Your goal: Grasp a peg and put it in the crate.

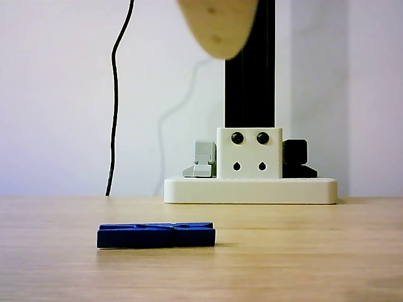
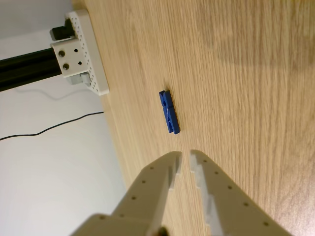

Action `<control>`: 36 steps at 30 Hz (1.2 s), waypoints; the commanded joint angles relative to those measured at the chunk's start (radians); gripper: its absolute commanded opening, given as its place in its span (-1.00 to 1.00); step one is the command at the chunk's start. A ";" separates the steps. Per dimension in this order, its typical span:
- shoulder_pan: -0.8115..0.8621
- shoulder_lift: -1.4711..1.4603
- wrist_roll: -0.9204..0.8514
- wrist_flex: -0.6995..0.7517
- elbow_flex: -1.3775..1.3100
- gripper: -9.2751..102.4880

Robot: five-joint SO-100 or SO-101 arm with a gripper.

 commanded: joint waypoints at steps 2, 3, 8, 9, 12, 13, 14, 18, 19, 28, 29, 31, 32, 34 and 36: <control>0.005 0.017 0.006 0.002 -0.009 -0.84; 0.005 0.017 0.005 0.002 -0.009 -0.84; 0.005 0.017 0.003 0.002 -0.009 -0.84; 0.005 0.017 0.003 0.002 -0.009 -0.84; 0.005 0.017 0.003 0.002 -0.009 -0.84; 0.005 0.017 0.003 0.002 -0.009 -0.84; 0.005 0.017 0.003 0.002 -0.009 -0.84; 0.005 0.017 0.003 0.002 -0.009 -0.84; 0.005 0.017 0.003 0.002 -0.009 -0.84; 0.005 0.017 0.005 0.002 -0.009 -0.84; 0.005 0.009 0.009 -0.005 -0.009 -0.84; 0.003 -0.006 0.011 -0.012 -0.015 -0.84; 0.003 -0.026 0.011 -0.015 -0.020 -0.84; 0.003 -0.100 0.000 -0.017 -0.049 -0.84; 0.006 -0.209 -0.002 -0.015 -0.100 -0.84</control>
